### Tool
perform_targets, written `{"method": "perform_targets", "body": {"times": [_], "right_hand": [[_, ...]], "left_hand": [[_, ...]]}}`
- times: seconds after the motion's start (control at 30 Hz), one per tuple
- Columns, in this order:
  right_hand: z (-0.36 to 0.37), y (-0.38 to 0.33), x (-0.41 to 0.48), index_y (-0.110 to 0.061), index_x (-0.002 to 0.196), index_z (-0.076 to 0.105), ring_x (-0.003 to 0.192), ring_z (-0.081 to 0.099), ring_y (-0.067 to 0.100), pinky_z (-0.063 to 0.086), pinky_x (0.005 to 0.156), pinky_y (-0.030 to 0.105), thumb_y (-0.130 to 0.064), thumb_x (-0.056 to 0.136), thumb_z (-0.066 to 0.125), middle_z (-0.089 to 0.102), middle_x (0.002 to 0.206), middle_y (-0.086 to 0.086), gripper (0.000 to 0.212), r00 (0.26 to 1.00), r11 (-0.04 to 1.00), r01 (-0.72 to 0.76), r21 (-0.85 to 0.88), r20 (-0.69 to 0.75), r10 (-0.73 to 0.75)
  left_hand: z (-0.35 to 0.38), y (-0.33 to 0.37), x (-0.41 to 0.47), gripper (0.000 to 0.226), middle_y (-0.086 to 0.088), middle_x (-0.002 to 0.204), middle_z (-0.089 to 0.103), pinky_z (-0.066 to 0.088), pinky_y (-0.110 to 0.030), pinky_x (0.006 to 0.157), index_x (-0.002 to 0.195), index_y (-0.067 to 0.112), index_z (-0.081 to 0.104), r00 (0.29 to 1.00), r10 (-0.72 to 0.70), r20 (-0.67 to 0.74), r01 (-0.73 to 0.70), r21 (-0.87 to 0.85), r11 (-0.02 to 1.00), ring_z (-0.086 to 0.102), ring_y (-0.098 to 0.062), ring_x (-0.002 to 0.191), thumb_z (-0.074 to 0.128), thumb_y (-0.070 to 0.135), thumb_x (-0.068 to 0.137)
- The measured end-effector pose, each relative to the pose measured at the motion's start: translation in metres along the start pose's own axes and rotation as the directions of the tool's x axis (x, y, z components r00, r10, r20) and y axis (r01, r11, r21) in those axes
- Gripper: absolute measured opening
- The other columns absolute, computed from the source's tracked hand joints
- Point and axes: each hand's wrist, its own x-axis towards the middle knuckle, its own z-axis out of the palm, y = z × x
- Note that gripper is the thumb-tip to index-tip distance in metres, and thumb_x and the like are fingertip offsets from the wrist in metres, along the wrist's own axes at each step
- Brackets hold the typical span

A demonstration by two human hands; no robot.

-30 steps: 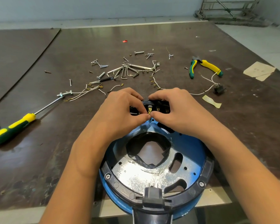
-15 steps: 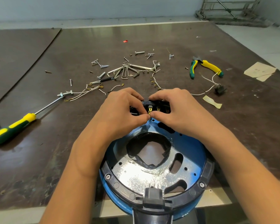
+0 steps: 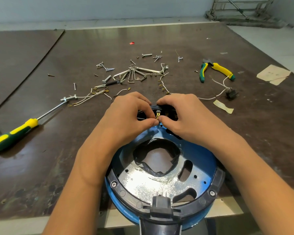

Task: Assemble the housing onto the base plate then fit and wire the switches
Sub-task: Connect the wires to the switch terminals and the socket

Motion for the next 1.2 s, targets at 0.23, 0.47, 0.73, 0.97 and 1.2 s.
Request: {"method": "perform_targets", "body": {"times": [0.23,0.47,0.73,0.97,1.2], "right_hand": [[0.007,-0.006,0.002,-0.017,0.12,0.058,0.094,0.05,0.017,0.039,0.075,0.028,-0.028,0.096,0.054,0.059,0.107,0.004,0.027,0.998,0.989,0.011,-0.148,0.06,-0.002],[0.003,-0.009,0.004,-0.014,0.125,0.055,0.102,0.052,0.021,0.045,0.086,0.033,-0.028,0.097,0.053,0.057,0.11,0.005,0.031,0.997,0.986,0.018,-0.169,0.074,-0.006],[0.001,-0.012,0.006,-0.014,0.126,0.054,0.105,0.052,0.021,0.045,0.089,0.033,-0.027,0.099,0.05,0.058,0.114,0.006,0.03,0.995,0.982,0.011,-0.187,0.095,0.007],[0.003,-0.01,0.007,-0.015,0.124,0.057,0.097,0.052,0.019,0.039,0.077,0.027,-0.025,0.097,0.053,0.059,0.11,0.005,0.028,0.998,0.988,0.008,-0.153,0.064,0.002],[0.004,-0.006,0.007,-0.019,0.122,0.057,0.087,0.045,0.014,0.028,0.07,0.023,-0.026,0.097,0.055,0.059,0.105,0.001,0.026,0.999,0.995,0.015,-0.098,0.039,-0.011]], "left_hand": [[0.0,-0.006,0.002,0.048,0.008,0.111,0.07,0.051,-0.025,0.094,0.117,0.025,0.067,0.999,-0.032,-0.035,0.03,-0.048,0.998,0.064,-0.004,0.101,0.086,0.027,0.073],[0.004,-0.004,0.004,0.057,0.006,0.126,0.064,0.048,-0.042,0.099,0.134,0.025,0.058,1.0,-0.023,0.022,0.021,0.093,0.995,0.058,-0.013,0.118,0.077,0.037,0.082],[0.004,-0.003,0.005,0.05,0.007,0.122,0.064,0.049,-0.043,0.095,0.129,0.027,0.059,0.999,-0.013,0.035,0.009,0.12,0.993,0.058,-0.016,0.114,0.073,0.041,0.084],[0.005,-0.003,0.005,0.047,0.008,0.119,0.063,0.05,-0.044,0.093,0.128,0.027,0.058,1.0,-0.001,0.03,-0.002,0.127,0.992,0.058,-0.015,0.111,0.071,0.042,0.085],[0.006,-0.003,0.007,0.043,0.008,0.114,0.061,0.051,-0.045,0.089,0.125,0.029,0.057,0.999,-0.017,0.049,0.009,0.156,0.988,0.057,-0.015,0.107,0.068,0.045,0.087]]}}
